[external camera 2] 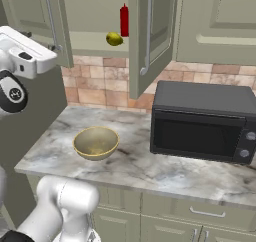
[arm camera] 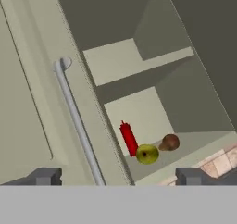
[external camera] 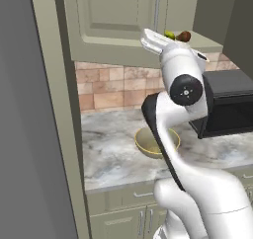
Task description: Open the cabinet. Pick the pear and pear from the cabinet and place them into the bowl. Then close the cabinet.
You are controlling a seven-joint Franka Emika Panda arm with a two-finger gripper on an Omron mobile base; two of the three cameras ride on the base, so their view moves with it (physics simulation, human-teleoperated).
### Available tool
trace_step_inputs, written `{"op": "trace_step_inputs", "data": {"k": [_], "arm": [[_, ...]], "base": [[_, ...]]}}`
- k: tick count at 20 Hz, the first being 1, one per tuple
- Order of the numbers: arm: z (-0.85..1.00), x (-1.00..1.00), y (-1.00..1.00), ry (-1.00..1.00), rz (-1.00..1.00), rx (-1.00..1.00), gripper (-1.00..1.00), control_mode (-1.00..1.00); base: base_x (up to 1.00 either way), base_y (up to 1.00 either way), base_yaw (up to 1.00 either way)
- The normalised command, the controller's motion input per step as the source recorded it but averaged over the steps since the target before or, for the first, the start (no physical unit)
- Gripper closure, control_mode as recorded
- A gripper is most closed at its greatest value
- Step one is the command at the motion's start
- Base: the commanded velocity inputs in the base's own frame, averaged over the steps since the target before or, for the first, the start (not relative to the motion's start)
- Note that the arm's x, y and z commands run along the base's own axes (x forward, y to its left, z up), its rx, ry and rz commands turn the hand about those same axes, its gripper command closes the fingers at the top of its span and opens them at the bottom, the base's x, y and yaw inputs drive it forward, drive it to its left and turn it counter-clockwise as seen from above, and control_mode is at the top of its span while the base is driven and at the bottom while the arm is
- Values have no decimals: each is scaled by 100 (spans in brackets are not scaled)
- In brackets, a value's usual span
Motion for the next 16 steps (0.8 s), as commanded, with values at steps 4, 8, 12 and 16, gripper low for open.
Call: {"op": "trace_step_inputs", "data": {"k": [4, 8, 12, 16], "arm": [[0, 10, -100, 0, 11, 32, -100, -100], [-4, 48, -80, 5, 12, 18, -100, -100], [-5, 66, -53, 4, 13, 9, -100, -100], [-16, 79, -13, 0, 7, 6, -100, -100]], "base": [[0, 0, 0], [0, 0, 0], [0, 0, 0], [0, 0, 0]]}}
